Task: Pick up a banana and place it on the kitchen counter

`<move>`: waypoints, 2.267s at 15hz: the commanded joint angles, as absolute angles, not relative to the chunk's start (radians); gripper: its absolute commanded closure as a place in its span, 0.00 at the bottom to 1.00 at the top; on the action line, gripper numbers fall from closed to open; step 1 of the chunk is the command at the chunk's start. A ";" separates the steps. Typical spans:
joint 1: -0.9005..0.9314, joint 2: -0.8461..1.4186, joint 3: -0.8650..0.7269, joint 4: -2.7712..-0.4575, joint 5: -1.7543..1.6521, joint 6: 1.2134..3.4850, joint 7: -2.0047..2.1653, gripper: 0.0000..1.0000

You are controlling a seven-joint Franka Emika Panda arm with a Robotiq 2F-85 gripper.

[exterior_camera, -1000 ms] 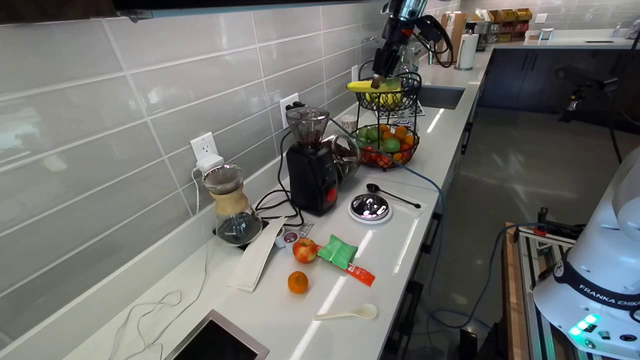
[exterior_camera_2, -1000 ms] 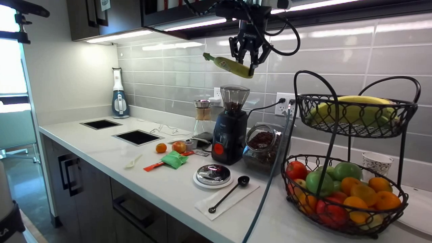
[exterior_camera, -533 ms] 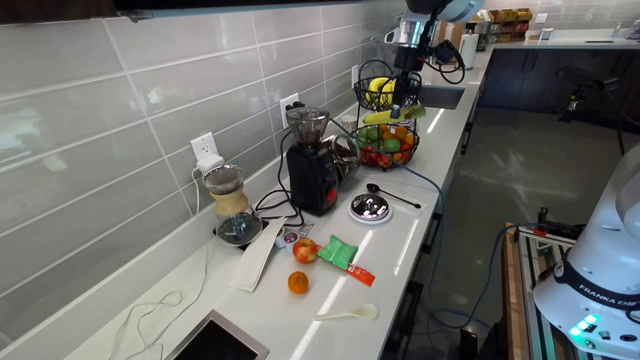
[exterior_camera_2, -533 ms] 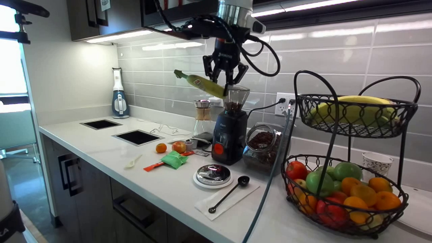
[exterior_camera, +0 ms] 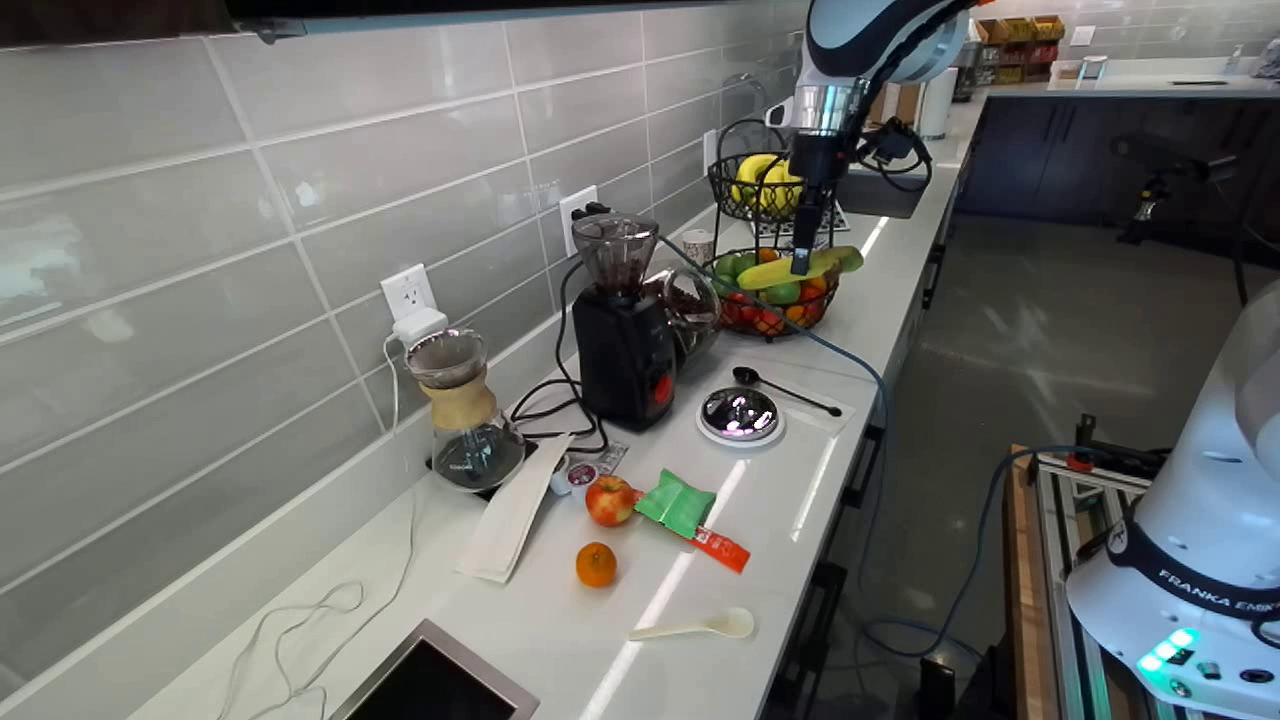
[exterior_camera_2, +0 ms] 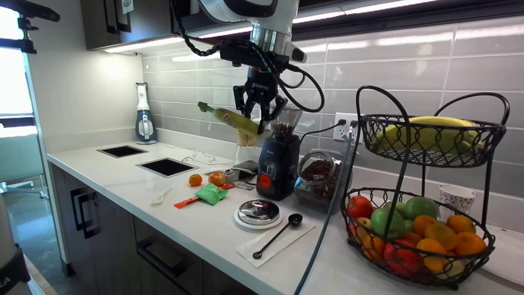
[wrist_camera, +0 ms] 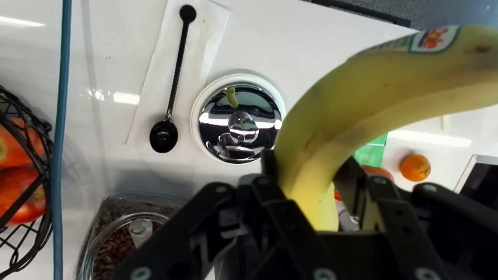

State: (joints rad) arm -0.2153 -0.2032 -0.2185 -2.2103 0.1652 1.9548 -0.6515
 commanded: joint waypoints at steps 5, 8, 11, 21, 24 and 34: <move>-0.196 -0.206 -0.237 -2.209 0.161 1.953 -0.648 0.59; -0.176 -0.238 -0.231 -2.260 0.166 2.000 -0.736 0.84; -0.149 -0.271 -0.232 -2.335 0.213 2.132 -0.825 0.84; -0.050 -0.270 -0.211 -2.543 0.365 2.378 -0.899 0.84; 0.003 -0.263 -0.214 -2.590 0.450 2.440 -0.976 0.84; 0.075 -0.196 -0.177 -2.688 0.569 2.672 -1.047 0.84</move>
